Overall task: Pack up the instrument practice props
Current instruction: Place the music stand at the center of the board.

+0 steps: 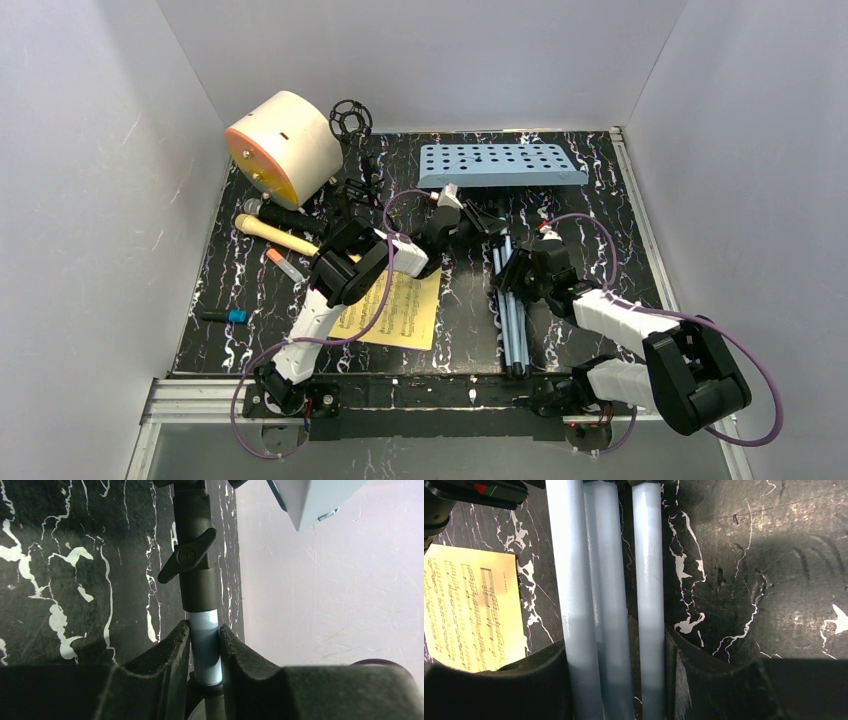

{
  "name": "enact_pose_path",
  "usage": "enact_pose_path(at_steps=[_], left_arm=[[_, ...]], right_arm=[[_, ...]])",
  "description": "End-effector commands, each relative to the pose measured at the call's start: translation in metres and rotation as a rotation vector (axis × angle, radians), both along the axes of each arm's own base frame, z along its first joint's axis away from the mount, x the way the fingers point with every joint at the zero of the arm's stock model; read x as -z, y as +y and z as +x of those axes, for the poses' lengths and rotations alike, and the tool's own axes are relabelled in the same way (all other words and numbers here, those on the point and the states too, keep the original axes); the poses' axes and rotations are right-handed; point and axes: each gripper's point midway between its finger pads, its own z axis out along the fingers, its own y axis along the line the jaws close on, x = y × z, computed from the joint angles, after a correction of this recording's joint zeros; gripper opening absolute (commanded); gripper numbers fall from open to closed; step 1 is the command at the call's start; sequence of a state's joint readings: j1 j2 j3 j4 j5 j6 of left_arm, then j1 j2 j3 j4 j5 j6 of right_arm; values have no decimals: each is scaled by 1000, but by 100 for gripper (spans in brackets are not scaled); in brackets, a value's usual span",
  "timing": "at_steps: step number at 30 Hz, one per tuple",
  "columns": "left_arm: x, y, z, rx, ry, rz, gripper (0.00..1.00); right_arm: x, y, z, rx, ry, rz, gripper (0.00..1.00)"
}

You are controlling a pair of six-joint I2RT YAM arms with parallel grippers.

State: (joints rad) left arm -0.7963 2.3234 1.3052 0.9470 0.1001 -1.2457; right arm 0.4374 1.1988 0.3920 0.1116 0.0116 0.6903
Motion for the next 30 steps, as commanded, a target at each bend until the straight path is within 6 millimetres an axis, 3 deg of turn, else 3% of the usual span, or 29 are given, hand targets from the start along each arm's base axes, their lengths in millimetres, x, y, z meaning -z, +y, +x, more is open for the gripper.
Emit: enact_pose_path(at_steps=[1,4,5,13,15,20,25,30], left_arm=[[-51,-8,-24,121,-74,-108,26],[-51,-2,-27,111,-66,-105,37],[-59,7,-28,84,-89,-91,46],[-60,40,-28,46,-88,-61,53],[-62,50,-28,45,-91,-55,59],[-78,83,-30,13,-134,-28,64],[-104,122,-40,-27,-228,116,68],[-138,180,-52,-122,-336,378,76]], right_arm=[[-5,-59,40,264,-102,-147,14],[-3,-58,35,253,-92,-138,24],[-5,-59,31,256,-87,-139,47],[-18,-57,24,231,-95,-116,87],[-23,-55,21,219,-102,-105,98],[-53,-50,18,191,-153,-63,99],[-110,-59,20,211,-259,-74,99],[-170,-79,14,243,-409,-118,99]])
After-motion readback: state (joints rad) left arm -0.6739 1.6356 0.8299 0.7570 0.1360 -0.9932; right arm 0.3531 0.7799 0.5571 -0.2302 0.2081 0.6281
